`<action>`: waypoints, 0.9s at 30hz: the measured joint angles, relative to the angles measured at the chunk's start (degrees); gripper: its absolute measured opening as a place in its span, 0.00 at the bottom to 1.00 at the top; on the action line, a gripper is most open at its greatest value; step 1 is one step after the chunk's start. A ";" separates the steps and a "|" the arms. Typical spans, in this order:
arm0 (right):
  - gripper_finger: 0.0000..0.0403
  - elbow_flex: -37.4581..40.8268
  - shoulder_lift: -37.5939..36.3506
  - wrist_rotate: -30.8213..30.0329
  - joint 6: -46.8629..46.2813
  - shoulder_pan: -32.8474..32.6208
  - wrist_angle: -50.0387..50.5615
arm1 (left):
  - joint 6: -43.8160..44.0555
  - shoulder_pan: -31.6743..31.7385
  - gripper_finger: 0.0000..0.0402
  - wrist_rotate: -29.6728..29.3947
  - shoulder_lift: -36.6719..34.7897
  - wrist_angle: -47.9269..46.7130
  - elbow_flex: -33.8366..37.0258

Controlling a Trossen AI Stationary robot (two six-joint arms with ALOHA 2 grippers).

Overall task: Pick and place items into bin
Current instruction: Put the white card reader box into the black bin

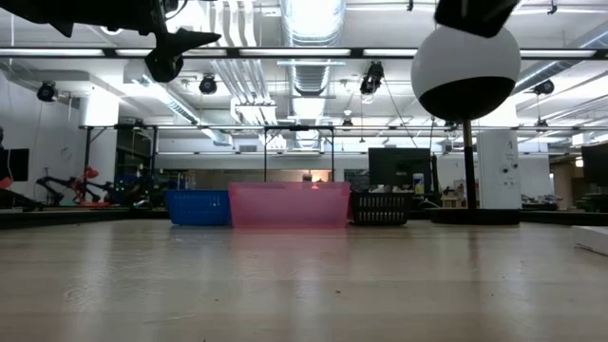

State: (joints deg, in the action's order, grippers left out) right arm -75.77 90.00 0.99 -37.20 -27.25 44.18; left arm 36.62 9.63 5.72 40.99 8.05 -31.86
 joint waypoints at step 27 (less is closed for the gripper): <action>0.64 4.70 0.07 -4.34 -26.10 -12.65 22.25 | 0.00 0.00 0.58 0.17 0.09 0.02 0.00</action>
State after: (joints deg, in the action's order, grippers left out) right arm -71.07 90.06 -3.36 -63.29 -39.90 66.42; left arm 36.62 9.63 5.89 41.08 8.08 -31.86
